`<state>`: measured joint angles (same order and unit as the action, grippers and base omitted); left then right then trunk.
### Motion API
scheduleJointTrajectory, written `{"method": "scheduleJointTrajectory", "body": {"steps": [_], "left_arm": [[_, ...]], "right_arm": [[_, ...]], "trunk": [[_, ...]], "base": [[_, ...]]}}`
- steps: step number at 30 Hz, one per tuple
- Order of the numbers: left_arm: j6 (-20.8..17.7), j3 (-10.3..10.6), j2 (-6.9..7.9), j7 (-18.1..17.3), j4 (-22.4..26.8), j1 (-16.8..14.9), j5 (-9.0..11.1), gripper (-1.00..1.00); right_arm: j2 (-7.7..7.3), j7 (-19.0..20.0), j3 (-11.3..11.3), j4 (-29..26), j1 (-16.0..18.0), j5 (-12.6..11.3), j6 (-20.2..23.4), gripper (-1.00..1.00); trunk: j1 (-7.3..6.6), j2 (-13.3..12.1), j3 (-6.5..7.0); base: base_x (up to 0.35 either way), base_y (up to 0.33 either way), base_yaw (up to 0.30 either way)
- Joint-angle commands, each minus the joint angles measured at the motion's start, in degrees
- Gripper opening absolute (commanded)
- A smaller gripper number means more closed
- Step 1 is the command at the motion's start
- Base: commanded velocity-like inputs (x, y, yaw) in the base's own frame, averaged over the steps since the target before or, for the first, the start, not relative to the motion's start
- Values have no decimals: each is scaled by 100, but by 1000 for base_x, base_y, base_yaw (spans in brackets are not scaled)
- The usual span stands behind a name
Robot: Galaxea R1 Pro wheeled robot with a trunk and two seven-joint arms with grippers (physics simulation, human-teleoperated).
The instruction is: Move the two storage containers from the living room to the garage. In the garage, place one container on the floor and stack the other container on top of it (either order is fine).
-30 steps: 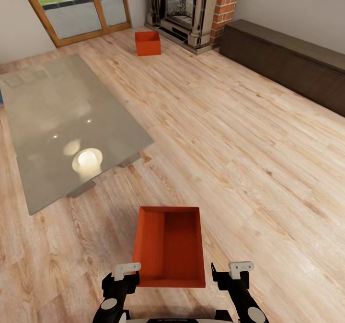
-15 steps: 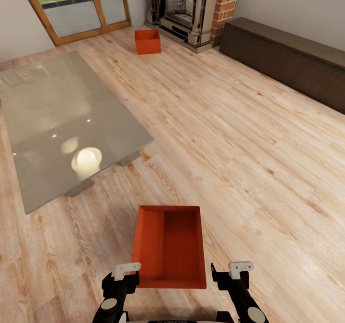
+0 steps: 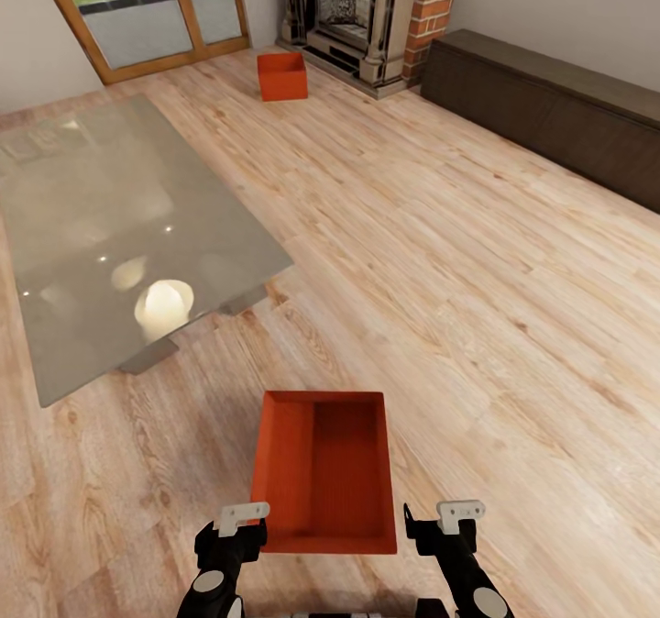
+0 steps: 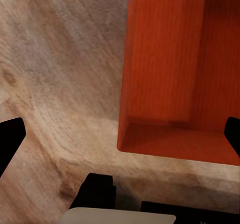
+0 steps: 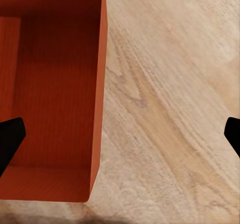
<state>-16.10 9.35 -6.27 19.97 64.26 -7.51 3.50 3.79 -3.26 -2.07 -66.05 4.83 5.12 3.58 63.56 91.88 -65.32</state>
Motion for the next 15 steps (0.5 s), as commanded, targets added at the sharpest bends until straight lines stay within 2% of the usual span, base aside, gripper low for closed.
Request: {"method": "scheduleJointTrajectory", "body": {"steps": [1, 15], "left_arm": [[-25, 14, 3, 42, 8, 0, 36, 100], [-25, 14, 3, 42, 8, 1, 36, 100]], "right_arm": [[-1, -34, -11, -7, 1, 56, 38, 100], [-2, -34, -10, -10, 1, 62, 37, 100]], "trunk": [[22, 43, -22], [330, 605, -273]], "base": [[0, 0, 0], [0, 0, 0]]}}
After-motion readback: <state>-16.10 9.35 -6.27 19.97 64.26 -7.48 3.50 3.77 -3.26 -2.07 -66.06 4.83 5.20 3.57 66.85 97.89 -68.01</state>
